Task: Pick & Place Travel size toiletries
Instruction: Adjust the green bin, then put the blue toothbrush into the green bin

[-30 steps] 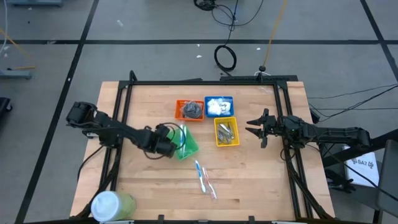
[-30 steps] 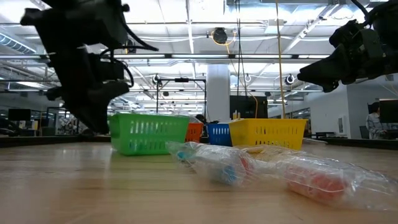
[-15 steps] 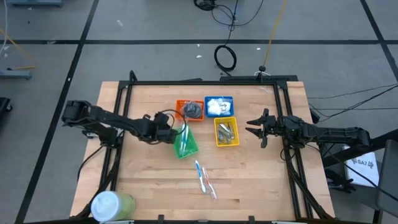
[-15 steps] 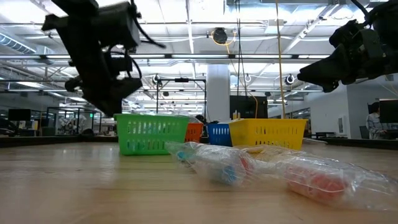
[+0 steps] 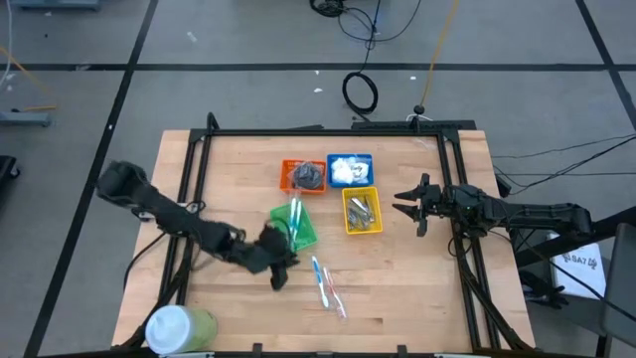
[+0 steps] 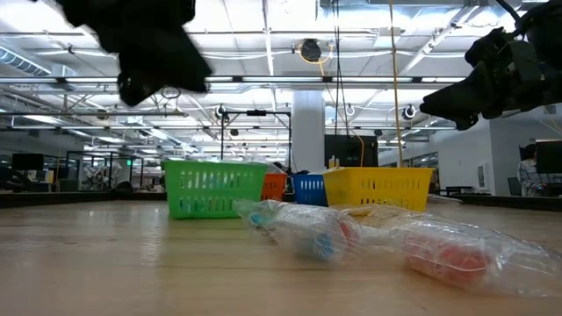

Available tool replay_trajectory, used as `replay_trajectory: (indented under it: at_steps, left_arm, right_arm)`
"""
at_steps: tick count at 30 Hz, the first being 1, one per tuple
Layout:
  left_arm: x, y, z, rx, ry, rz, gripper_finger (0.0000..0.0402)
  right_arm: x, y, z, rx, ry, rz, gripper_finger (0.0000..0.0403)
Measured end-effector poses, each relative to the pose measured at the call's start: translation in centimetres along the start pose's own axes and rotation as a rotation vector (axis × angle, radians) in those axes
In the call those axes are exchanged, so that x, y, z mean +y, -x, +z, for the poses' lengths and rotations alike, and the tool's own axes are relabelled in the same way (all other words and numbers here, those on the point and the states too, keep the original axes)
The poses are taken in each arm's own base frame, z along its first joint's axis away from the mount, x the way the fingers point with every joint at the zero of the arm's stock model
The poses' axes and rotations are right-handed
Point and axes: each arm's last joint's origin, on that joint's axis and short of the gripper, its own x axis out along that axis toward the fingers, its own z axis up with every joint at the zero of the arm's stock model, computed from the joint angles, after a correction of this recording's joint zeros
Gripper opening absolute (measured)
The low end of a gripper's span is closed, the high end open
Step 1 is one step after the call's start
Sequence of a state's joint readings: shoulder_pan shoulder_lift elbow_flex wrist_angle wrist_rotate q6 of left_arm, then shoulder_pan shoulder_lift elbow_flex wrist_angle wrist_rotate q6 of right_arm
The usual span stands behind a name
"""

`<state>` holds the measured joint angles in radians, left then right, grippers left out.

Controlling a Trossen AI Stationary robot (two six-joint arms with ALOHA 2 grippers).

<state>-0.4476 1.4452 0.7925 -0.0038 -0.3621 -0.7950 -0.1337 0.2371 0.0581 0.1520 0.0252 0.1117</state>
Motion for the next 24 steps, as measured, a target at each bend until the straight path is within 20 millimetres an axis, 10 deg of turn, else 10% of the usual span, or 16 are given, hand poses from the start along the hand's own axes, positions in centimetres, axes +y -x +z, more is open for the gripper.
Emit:
replay_trajectory:
  at_steps: [10,24]
  left_arm:
    - [1.5,-5.5,-5.7,0.157,0.091,0.178,0.0092]
    - [3.3,-4.7,-6.1,0.095,0.117,0.434,0.0092]
  right_arm:
    - [0.0,-0.1,-0.1,0.015,0.000,-0.001,0.0130]
    - [0.0,-0.1,-0.2,0.021,0.000,-0.002,0.0130]
